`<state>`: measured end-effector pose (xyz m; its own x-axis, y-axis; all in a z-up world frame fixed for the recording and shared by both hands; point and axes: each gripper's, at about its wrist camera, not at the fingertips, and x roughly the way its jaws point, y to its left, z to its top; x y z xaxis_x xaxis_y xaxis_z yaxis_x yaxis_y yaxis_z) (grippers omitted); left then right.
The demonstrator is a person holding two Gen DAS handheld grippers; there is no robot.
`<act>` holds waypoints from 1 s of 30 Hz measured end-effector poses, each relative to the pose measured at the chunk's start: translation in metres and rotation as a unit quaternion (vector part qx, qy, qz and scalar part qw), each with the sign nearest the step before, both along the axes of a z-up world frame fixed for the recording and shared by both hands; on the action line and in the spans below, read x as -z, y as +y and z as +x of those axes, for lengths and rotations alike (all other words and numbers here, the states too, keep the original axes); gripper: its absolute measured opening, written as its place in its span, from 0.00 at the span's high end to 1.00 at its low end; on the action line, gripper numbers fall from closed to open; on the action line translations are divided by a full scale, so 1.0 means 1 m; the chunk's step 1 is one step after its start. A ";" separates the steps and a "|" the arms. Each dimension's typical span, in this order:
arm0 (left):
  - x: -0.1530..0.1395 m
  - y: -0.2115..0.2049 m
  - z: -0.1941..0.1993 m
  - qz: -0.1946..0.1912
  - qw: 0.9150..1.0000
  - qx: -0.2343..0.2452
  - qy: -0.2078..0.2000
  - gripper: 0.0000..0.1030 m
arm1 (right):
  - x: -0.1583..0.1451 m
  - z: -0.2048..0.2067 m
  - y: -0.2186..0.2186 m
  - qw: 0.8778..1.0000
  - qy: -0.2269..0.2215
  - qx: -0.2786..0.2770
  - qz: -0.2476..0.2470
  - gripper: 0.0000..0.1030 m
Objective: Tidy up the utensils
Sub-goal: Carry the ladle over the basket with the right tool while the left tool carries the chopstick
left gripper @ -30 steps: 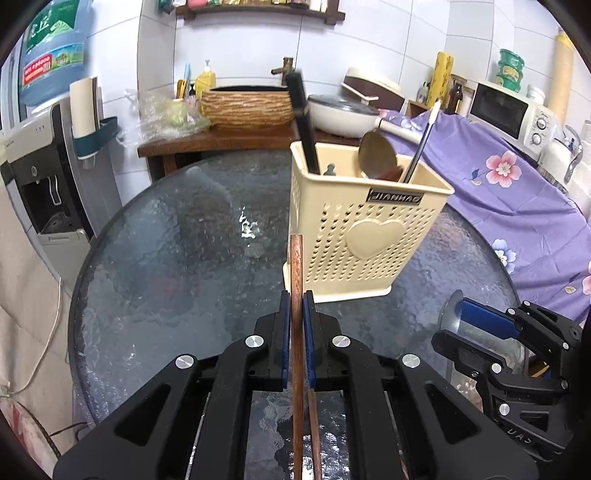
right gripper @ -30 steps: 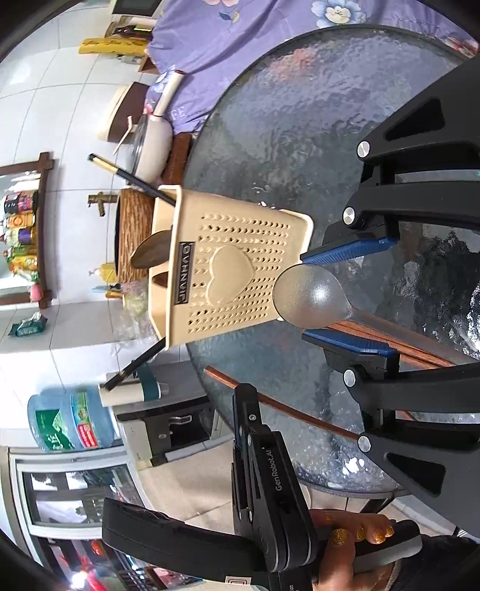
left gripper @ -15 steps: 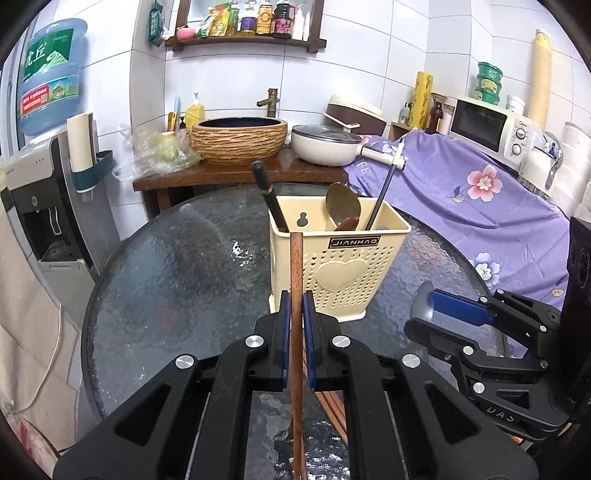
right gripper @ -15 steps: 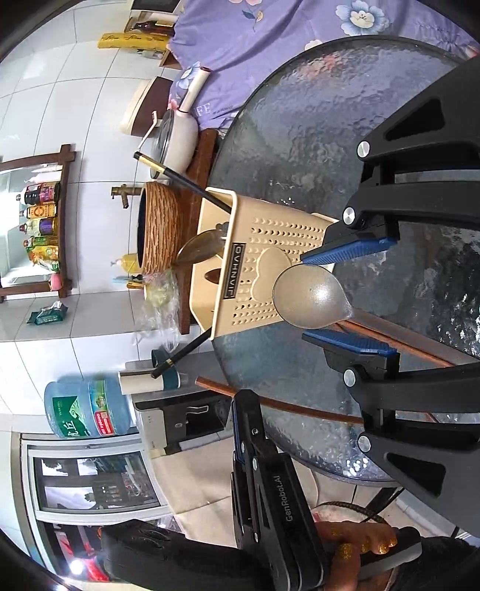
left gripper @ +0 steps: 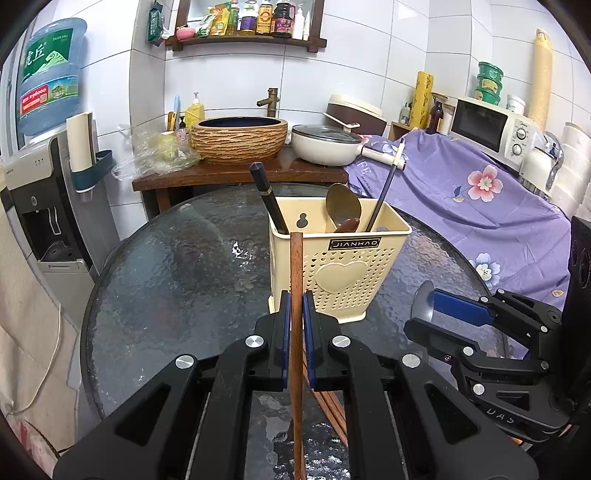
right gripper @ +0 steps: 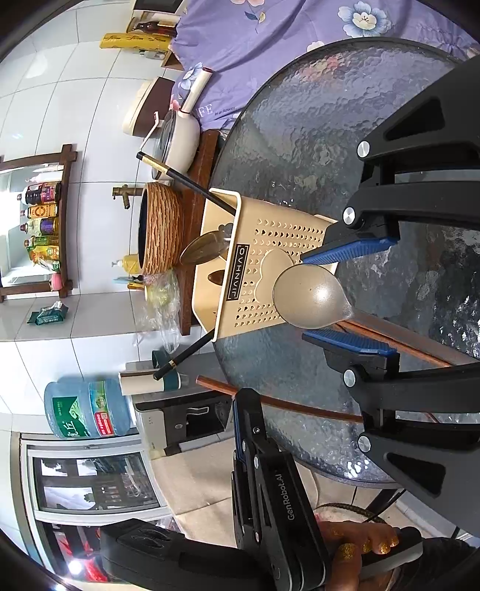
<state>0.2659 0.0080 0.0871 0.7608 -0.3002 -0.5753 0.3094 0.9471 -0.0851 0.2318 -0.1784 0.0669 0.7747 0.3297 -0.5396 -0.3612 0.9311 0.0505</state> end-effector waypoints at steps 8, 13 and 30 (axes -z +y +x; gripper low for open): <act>0.004 0.001 0.002 0.000 1.000 -0.001 0.004 0.93 | 0.016 0.005 -0.001 1.000 0.006 0.012 -0.007 0.66; 0.005 0.002 0.002 0.000 1.000 -0.002 0.003 0.93 | 0.023 0.007 -0.003 1.000 0.013 0.018 -0.009 0.66; -0.012 -0.001 -0.010 -0.005 1.000 0.002 -0.018 0.93 | -0.001 0.000 -0.002 1.000 -0.009 0.006 -0.017 0.66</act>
<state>0.2561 0.0065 0.0994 0.7800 -0.3090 -0.5442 0.3162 0.9450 -0.0834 0.2319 -0.1804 0.0681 0.7881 0.3022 -0.5363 -0.3500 0.9366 0.0134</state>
